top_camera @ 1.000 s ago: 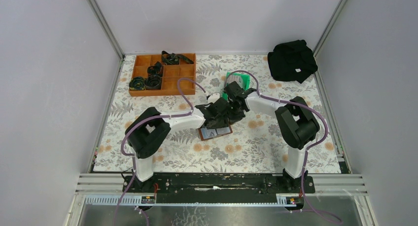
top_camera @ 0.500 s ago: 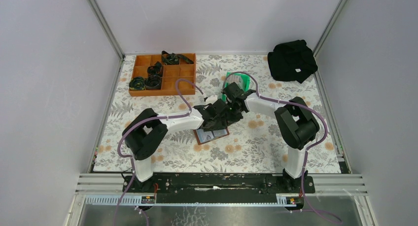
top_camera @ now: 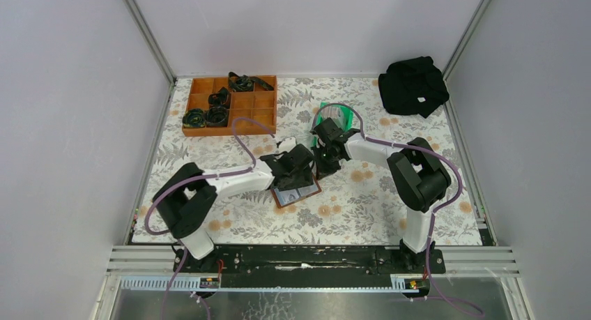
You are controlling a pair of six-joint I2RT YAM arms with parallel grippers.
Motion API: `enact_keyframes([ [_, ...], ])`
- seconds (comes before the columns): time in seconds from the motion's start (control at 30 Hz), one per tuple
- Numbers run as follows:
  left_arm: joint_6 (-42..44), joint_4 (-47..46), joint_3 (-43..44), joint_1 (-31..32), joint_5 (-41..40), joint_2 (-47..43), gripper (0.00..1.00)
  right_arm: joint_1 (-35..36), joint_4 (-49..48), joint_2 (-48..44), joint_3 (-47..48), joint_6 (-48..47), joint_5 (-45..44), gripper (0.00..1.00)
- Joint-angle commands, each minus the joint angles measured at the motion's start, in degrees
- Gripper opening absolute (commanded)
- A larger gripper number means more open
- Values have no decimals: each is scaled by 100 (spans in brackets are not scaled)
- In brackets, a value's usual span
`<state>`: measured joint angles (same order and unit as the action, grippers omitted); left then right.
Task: Put the credit cards into the card holder
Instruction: Insert the credit card into the card holder.
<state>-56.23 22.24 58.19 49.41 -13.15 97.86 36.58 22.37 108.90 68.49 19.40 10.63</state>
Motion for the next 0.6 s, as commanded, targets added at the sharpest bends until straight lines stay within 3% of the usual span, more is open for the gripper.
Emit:
enact_keyframes([
  [0.0, -200, -474, -348, -54, -251, -565, 76, 60, 198, 278, -294, 2, -208, 7],
  [0.03, -176, -584, -405, -50, -252, -653, 94, 53, 190, 274, -298, 8, -218, 7],
  [0.1, -150, -649, -447, -53, -299, -784, 100, 51, 189, 276, -300, 12, -215, 6],
  [0.23, -135, -592, -496, -50, -303, -779, 98, 51, 180, 270, -278, 30, -184, 7],
  [0.47, -376, -807, -784, -54, -46, -678, 79, 51, 156, 241, -319, 38, -182, 6],
  [0.57, -447, -832, -784, -54, -13, -614, 77, 51, 136, 237, -351, 39, -169, 6],
])
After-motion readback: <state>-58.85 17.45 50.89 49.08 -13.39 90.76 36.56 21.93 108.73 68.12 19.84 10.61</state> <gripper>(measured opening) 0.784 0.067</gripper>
